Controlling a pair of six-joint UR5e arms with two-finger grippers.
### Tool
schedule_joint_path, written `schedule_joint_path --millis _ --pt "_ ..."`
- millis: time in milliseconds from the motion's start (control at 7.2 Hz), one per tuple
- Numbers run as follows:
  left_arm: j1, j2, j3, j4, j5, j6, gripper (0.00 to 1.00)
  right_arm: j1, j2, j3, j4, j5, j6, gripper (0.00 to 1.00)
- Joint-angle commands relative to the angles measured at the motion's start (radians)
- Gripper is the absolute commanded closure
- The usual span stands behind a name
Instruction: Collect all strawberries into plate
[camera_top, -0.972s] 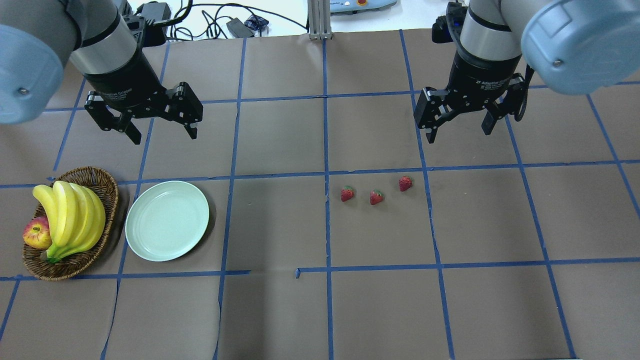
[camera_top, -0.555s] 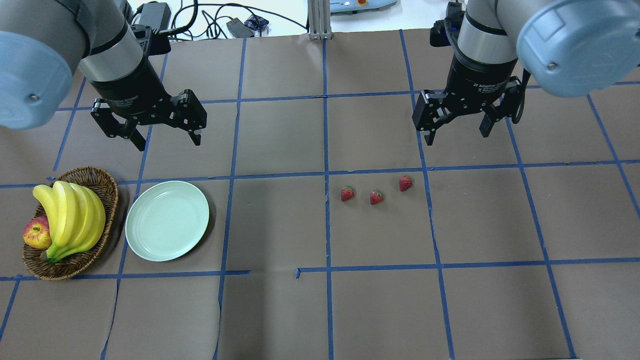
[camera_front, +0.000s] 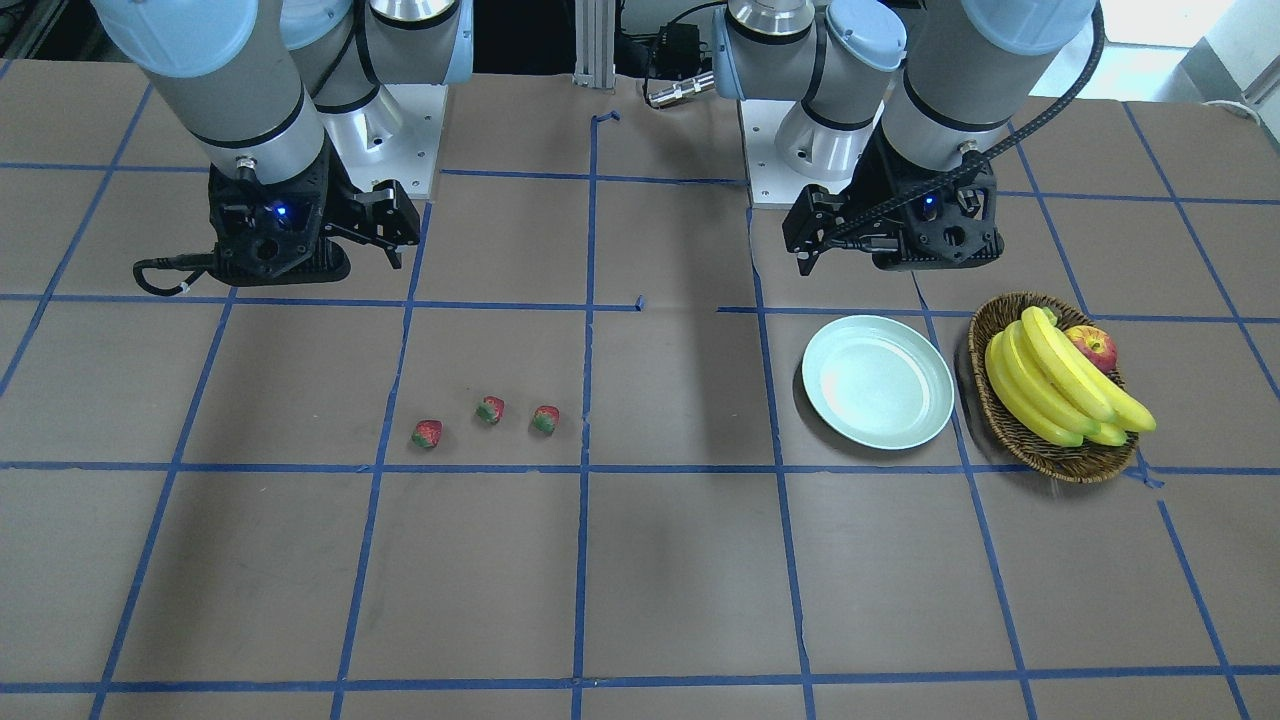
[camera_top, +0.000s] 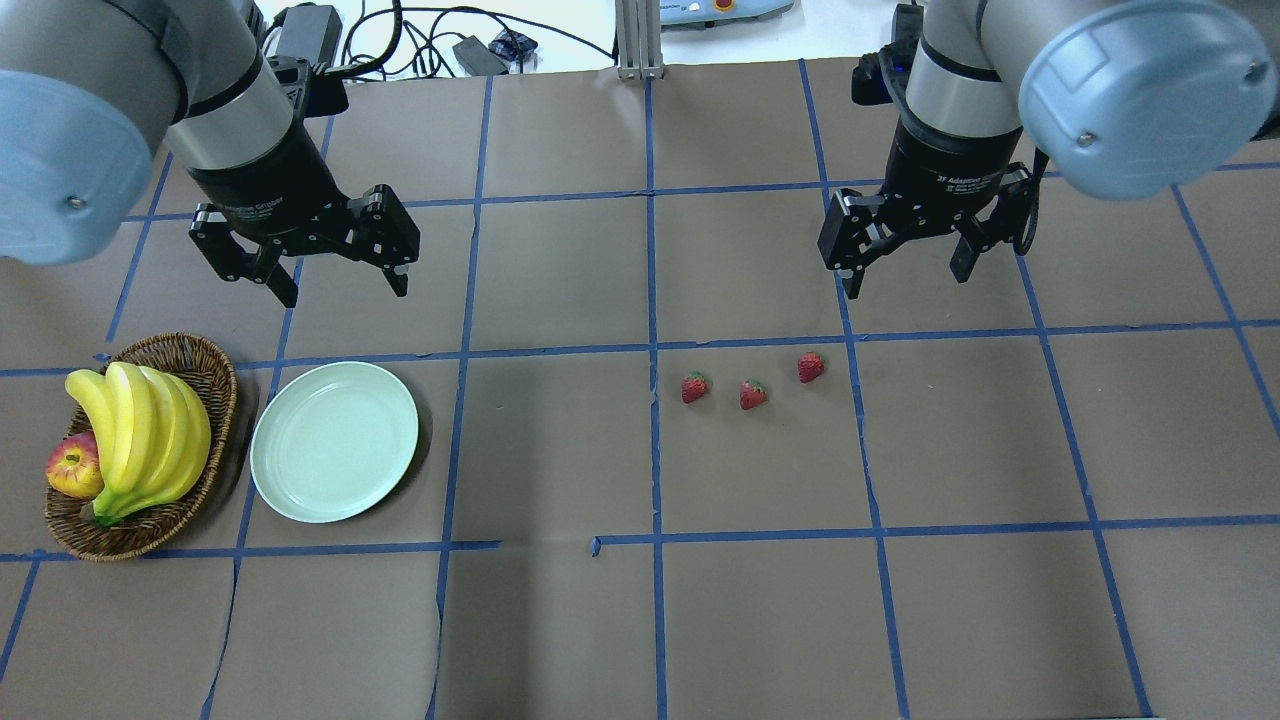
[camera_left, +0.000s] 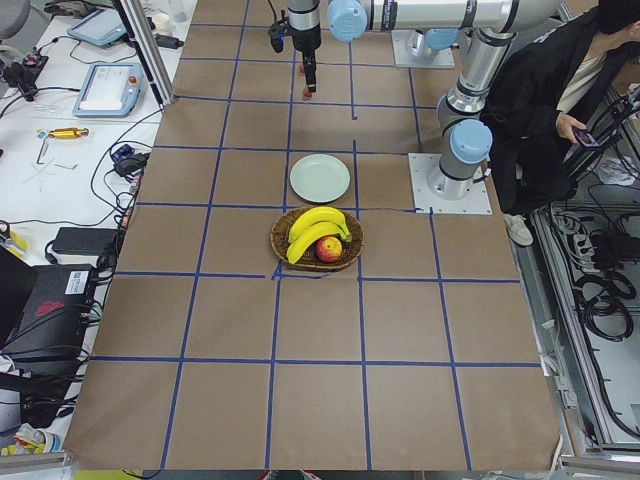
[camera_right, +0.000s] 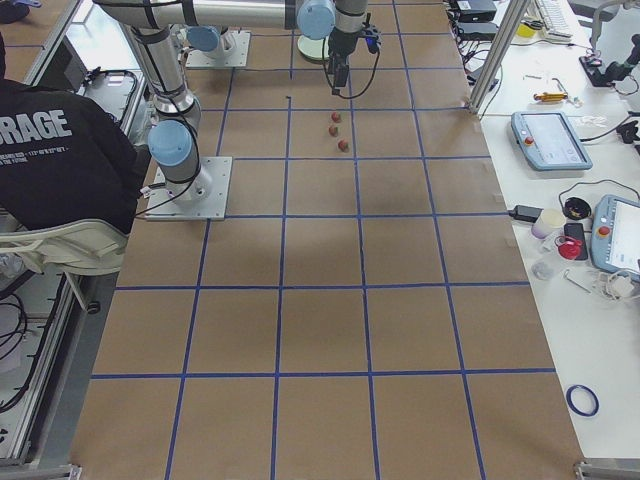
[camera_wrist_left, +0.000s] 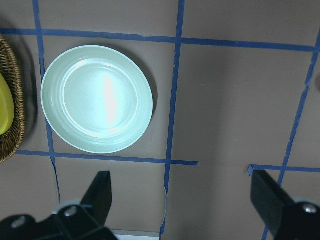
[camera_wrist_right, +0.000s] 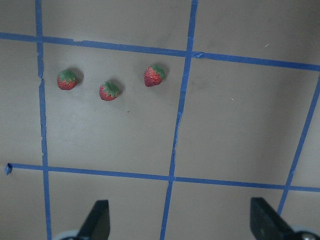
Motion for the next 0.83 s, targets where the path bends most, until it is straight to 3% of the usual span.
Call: schedule_joint_path --millis 0,416,694 --pt "0.000 0.002 0.000 0.000 0.010 0.001 0.00 -0.006 0.031 -0.001 0.002 0.006 -0.010 0.00" --pt "0.000 0.002 0.002 0.000 -0.002 -0.002 0.00 -0.006 0.035 0.005 -0.007 0.008 0.005 0.00" --pt "0.000 0.000 -0.003 0.000 -0.002 -0.002 0.00 -0.006 0.106 0.022 -0.126 0.006 0.057 0.00"
